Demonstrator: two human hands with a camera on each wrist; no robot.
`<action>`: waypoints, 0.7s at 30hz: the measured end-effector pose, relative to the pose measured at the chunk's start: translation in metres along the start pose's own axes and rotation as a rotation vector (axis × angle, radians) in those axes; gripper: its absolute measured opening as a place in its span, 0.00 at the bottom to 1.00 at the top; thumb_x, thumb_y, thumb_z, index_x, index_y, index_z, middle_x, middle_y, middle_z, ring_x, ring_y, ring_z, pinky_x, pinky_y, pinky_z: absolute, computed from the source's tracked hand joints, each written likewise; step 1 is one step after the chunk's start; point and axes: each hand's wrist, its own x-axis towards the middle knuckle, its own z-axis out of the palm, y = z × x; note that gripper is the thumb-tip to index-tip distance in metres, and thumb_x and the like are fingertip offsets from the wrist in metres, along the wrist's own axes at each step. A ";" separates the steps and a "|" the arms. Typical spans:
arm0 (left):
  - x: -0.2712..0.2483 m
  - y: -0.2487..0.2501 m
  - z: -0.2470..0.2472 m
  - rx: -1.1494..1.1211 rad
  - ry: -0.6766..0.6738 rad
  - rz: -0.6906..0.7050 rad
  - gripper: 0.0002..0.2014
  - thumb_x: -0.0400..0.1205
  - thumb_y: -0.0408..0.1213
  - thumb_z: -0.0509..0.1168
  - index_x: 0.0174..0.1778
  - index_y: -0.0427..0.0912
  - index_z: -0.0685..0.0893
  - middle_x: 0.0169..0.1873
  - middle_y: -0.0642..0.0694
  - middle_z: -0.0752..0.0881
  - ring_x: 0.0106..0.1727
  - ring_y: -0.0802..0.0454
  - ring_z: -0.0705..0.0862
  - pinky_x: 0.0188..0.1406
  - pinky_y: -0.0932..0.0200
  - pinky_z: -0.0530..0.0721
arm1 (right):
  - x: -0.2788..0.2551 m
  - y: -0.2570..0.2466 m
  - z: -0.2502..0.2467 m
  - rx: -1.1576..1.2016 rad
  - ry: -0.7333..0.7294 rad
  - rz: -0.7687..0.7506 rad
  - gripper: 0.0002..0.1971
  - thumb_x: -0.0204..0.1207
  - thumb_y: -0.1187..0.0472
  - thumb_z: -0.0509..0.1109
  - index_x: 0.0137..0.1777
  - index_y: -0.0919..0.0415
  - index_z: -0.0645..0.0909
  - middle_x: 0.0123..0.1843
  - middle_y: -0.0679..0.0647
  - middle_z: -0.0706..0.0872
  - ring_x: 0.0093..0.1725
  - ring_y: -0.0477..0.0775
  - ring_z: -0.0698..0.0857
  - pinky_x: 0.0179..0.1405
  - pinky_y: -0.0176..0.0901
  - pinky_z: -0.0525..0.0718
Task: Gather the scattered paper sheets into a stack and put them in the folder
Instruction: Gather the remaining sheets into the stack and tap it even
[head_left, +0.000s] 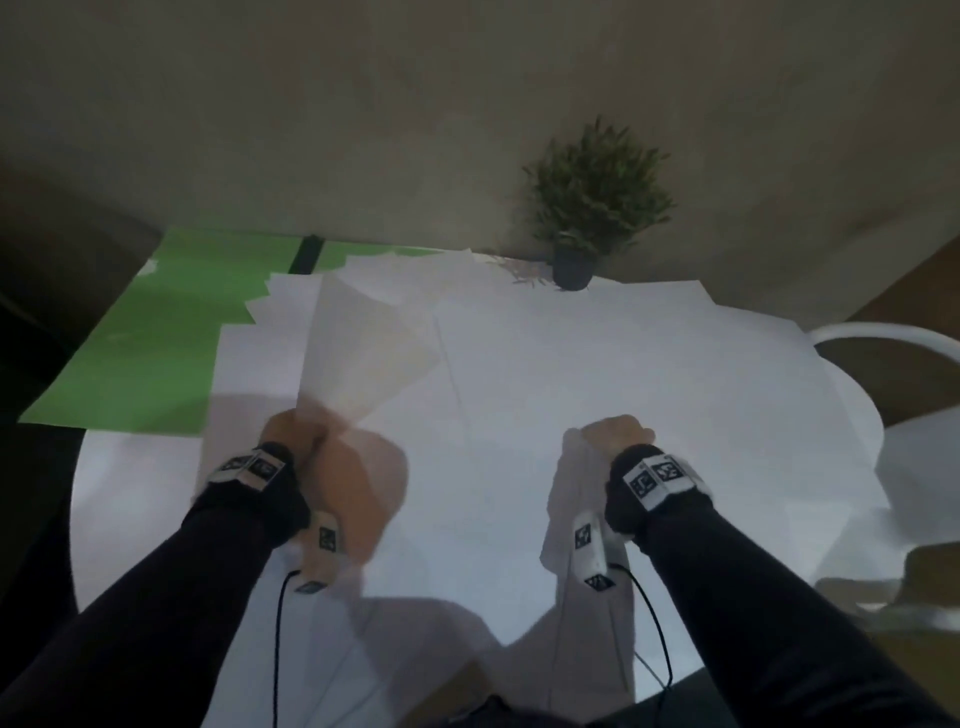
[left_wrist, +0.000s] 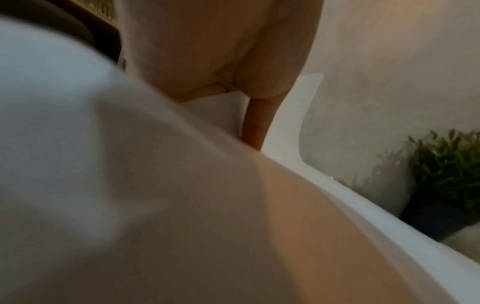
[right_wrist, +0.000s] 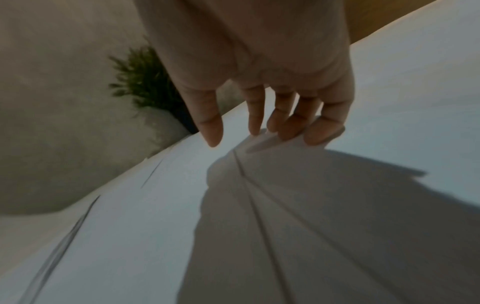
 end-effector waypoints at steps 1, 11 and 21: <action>-0.001 -0.003 0.006 0.019 -0.003 -0.004 0.15 0.81 0.32 0.63 0.59 0.24 0.81 0.59 0.28 0.83 0.51 0.39 0.80 0.49 0.53 0.74 | -0.014 -0.007 0.001 -0.012 0.048 -0.002 0.21 0.69 0.43 0.60 0.57 0.50 0.81 0.60 0.53 0.80 0.61 0.61 0.78 0.54 0.46 0.72; -0.009 0.001 0.028 -0.061 0.041 -0.008 0.16 0.81 0.29 0.61 0.63 0.26 0.80 0.60 0.28 0.83 0.61 0.33 0.81 0.60 0.50 0.76 | -0.032 -0.031 0.013 0.519 0.005 -0.036 0.15 0.66 0.59 0.78 0.42 0.64 0.74 0.39 0.55 0.78 0.41 0.55 0.78 0.40 0.40 0.76; -0.011 -0.002 0.023 -0.089 0.003 0.025 0.17 0.81 0.30 0.64 0.63 0.24 0.79 0.60 0.26 0.83 0.61 0.32 0.81 0.60 0.49 0.76 | -0.054 -0.029 -0.033 0.507 0.398 -0.255 0.12 0.81 0.64 0.62 0.58 0.70 0.80 0.51 0.64 0.84 0.54 0.64 0.83 0.43 0.42 0.74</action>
